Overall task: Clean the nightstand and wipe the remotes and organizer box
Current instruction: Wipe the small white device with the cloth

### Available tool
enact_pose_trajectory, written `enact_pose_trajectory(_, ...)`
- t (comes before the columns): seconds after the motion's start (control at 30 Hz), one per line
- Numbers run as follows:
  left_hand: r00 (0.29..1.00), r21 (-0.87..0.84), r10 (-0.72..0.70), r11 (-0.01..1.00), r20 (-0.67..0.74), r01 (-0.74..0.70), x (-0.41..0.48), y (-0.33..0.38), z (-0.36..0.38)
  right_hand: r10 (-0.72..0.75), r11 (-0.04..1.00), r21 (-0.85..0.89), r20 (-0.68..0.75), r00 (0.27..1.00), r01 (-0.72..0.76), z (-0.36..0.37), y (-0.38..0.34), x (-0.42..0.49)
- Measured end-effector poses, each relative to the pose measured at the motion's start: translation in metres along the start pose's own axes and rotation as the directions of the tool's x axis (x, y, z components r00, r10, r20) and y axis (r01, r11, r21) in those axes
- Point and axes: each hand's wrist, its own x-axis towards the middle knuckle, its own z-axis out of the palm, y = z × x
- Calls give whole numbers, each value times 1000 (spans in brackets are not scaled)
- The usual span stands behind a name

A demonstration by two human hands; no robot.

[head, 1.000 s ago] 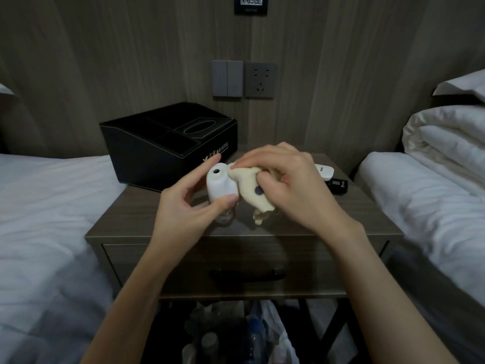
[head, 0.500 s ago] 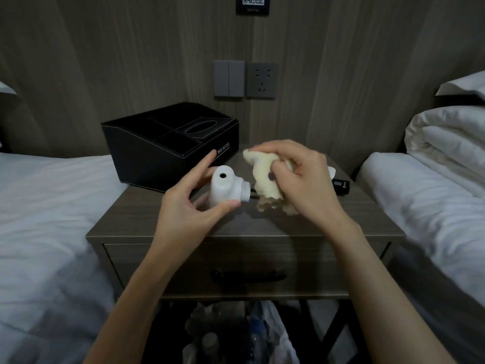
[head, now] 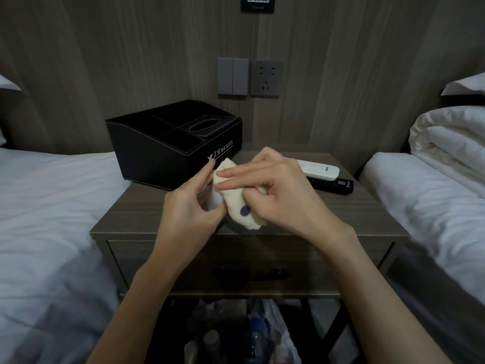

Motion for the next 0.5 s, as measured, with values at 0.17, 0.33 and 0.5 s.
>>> enact_pose_trajectory(0.17,1000,72,-3,997,0,3,1,-3,1,0,999,-54,10,1000,0,1,4,0)
enact_pose_trajectory(0.33,1000,96,0,995,-28,3,0,-1,5,9,995,-103,-7,1000,-10,3,9,-1)
enact_pose_trajectory(0.5,1000,85,3,996,-22,-2,0,-1,7,-3,990,-139,-22,1000,0,2,16,0)
